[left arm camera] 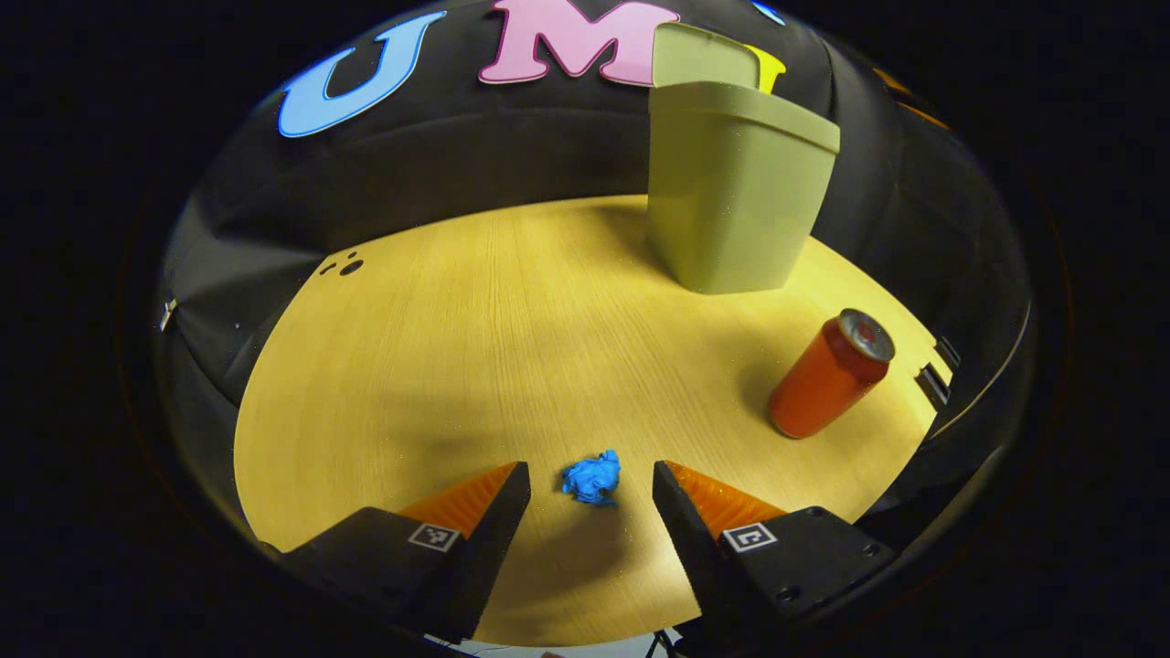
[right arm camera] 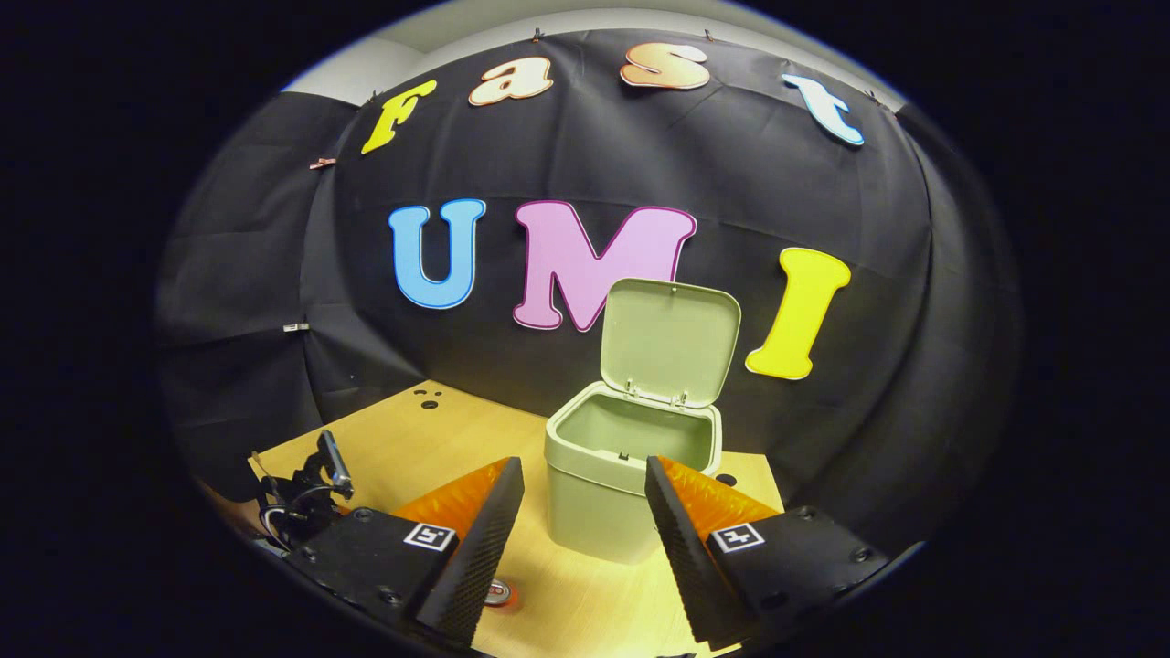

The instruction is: Press the lid of the desktop garbage bin to open it, pick up the crumpled paper on the desktop and throw it into the bin, then pick up the pop can on the desktop and drop it into the bin, and finally close the garbage bin lid.

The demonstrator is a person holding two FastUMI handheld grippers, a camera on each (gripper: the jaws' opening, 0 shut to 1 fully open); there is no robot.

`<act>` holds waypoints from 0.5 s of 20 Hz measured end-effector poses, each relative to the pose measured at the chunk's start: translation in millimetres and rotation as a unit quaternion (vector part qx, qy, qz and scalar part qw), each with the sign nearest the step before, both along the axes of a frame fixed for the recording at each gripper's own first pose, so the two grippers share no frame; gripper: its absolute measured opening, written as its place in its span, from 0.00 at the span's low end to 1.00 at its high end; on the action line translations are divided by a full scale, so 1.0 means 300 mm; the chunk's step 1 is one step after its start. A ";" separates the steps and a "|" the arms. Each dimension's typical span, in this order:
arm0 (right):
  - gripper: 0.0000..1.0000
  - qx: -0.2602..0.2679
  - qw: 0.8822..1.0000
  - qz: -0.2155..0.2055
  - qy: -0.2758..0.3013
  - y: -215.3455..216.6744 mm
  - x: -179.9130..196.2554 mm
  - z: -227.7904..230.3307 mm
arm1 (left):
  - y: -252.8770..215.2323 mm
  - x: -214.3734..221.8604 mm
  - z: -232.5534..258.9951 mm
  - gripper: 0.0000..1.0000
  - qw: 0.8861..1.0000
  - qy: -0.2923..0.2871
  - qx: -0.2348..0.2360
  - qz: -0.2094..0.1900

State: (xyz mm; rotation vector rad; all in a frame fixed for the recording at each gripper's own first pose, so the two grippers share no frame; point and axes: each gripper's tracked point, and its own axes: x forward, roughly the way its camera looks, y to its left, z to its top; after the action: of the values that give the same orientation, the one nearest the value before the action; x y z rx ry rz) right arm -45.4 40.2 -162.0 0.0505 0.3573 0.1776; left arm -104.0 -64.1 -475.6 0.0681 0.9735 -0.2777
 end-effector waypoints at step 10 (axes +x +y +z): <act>0.86 -0.005 1.000 -0.014 0.024 -0.044 -0.061 -0.039 | -0.022 0.010 -0.114 0.68 0.999 0.046 0.006 -0.015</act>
State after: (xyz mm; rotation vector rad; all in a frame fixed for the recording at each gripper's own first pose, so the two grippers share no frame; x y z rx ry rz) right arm -63.7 27.1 -173.6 0.0503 0.4057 0.1464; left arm -101.2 -70.6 -509.9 0.0807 1.0669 -0.3048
